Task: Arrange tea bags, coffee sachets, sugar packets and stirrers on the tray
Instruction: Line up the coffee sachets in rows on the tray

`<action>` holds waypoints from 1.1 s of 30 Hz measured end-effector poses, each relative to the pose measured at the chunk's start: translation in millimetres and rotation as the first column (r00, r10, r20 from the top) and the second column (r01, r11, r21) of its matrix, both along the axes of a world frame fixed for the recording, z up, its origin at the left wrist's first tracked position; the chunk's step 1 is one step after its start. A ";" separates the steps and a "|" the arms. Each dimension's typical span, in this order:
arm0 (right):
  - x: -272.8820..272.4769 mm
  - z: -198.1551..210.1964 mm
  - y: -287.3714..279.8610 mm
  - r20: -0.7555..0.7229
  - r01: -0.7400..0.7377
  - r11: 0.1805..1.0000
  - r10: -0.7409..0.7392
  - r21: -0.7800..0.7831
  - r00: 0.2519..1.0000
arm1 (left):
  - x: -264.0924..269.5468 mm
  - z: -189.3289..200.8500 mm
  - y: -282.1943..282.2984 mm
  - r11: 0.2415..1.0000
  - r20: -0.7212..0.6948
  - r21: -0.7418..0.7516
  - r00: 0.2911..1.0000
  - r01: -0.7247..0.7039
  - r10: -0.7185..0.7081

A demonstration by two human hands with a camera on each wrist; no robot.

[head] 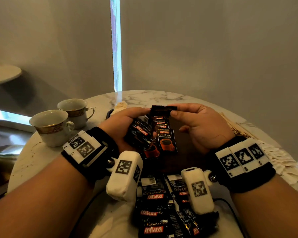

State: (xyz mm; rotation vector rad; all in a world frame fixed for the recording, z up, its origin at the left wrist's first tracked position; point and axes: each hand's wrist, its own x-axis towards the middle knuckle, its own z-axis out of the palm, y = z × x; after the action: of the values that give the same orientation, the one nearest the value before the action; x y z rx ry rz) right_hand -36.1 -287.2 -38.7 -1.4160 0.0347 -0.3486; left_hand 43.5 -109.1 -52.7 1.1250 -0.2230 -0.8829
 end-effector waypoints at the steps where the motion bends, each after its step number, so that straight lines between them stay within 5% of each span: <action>1: 2.7 -0.9 -1.5 0.006 0.048 0.998 -0.048 -0.031 0.999 | 0.6 0.4 0.1 1.000 -0.015 0.003 1.000 -0.012 0.012; 7: 17.5 -12.2 -20.7 -0.129 0.184 0.979 -0.193 -0.084 0.973 | 7.5 2.6 3.3 0.995 -0.029 0.042 0.996 -0.086 0.088; 16: 25.6 -30.8 -34.7 -0.422 0.055 0.998 -0.044 0.015 0.905 | 0.6 1.6 -1.0 0.989 -0.017 -0.043 0.990 -0.138 0.138; 23: 25.0 -31.3 -33.7 -0.452 -0.008 0.999 -0.009 -0.037 0.892 | -6.1 -1.3 -8.4 0.973 -0.037 -0.160 0.986 -0.165 0.161; 33: 25.4 -34.9 -32.4 -0.478 0.038 0.996 -0.070 -0.076 0.875 | -8.3 -4.0 -10.2 0.984 0.001 -0.109 0.990 -0.139 0.140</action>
State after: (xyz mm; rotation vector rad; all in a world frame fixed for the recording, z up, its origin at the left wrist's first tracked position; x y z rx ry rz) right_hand -10.7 -319.5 -73.6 -1.5393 0.4761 -0.0333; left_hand 35.2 -119.3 -56.7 1.0300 -0.1950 -0.7331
